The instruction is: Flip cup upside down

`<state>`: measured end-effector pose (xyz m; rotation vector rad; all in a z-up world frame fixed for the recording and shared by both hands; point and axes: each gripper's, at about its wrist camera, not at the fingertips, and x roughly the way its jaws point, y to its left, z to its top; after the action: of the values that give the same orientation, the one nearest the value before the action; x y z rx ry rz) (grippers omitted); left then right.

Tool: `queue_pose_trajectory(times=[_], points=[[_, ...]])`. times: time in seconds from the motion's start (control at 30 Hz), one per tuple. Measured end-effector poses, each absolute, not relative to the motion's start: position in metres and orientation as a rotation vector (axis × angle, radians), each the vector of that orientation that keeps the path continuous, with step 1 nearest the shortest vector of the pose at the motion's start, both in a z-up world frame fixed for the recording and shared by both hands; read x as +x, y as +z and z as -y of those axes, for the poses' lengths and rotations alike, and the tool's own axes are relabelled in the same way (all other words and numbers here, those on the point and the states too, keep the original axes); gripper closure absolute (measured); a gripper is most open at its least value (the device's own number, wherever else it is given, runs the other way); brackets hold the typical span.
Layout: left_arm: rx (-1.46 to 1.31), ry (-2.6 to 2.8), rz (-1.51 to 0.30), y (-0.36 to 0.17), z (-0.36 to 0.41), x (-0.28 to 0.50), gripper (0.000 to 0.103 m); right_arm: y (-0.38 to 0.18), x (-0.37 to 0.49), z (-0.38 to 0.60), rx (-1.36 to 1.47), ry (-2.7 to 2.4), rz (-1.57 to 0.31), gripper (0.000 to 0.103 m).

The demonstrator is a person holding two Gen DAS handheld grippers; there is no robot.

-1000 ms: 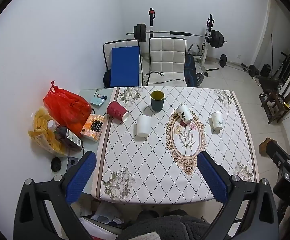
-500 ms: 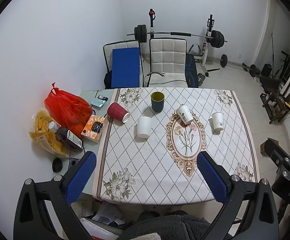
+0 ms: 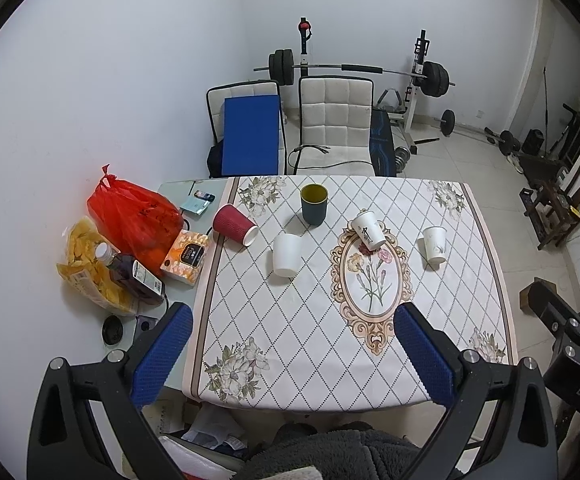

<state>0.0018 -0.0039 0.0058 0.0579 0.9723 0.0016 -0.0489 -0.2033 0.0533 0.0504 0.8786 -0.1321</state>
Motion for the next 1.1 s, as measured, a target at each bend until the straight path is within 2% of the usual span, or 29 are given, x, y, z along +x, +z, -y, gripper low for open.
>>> queue_pose_trajectory(times=[1.1], points=[[0.052, 0.005, -0.967, 0.0071, 0.0014, 0.0033, 0.000, 0.0538, -0.0494, 0.1998, 0.056, -0.130, -0.873, 0.000]])
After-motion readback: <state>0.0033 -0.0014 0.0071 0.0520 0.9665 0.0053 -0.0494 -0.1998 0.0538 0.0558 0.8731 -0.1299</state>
